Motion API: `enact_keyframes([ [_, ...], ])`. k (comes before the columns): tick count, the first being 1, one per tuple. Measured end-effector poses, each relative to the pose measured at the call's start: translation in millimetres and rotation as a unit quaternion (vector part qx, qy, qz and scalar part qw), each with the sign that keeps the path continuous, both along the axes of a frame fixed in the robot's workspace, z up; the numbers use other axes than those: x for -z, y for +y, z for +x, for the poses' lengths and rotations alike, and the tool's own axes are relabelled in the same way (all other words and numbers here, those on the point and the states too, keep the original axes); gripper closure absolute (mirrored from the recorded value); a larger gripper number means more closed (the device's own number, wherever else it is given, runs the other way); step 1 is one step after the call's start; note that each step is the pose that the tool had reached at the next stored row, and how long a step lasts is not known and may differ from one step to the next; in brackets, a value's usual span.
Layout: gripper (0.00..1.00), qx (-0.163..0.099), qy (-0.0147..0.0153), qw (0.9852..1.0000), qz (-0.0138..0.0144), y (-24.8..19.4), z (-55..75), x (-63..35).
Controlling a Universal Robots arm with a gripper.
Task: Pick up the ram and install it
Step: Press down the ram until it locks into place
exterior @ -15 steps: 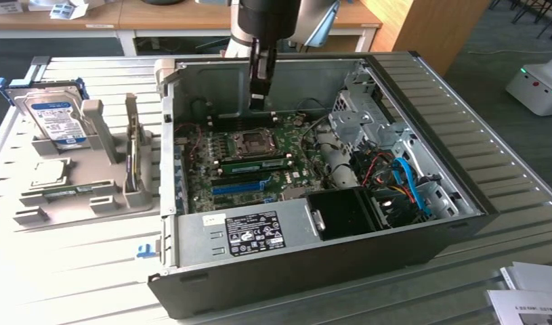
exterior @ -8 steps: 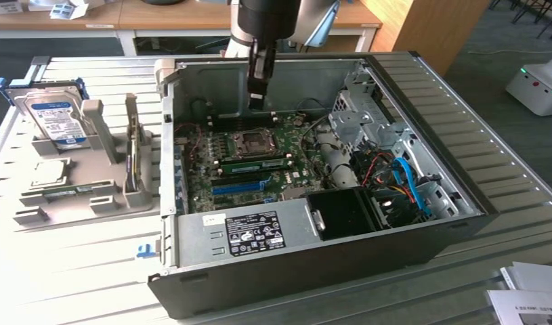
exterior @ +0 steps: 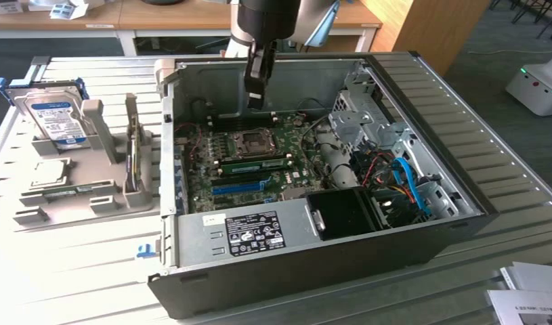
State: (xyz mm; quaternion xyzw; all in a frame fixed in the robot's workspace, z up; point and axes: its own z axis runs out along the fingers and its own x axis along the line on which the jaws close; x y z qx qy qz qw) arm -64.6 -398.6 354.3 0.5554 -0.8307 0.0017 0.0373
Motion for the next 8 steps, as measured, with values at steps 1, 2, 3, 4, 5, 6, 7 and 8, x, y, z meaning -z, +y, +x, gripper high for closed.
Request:
enact_keyframes([
  [1, 0.90, 0.004, 0.0000, 1.0000, 0.0000, 0.0, 0.0, 0.0],
  [2, 0.90, 0.008, 0.0000, 1.0000, 0.0000, 0.0, 0.0, 0.0],
  [3, 0.90, 0.012, 0.0000, 0.9999, 0.0000, 0.0, 0.0, 0.0],
  [4, 0.90, 0.016, 0.0000, 0.9999, 0.0000, 0.1, 0.0, 0.0],
  [5, 0.90, 0.020, 0.0000, 0.9998, 0.0000, 0.1, 0.0, 0.0],
  [6, 0.90, 0.024, 0.0000, 0.9997, 0.0000, 0.1, 0.0, 0.0],
  [7, 0.90, 0.028, 0.0000, 0.9996, 0.0000, 0.1, 0.0, 0.0],
  [8, 0.90, 0.032, 0.0000, 0.9995, 0.0000, 0.1, 0.0, 0.0],
])
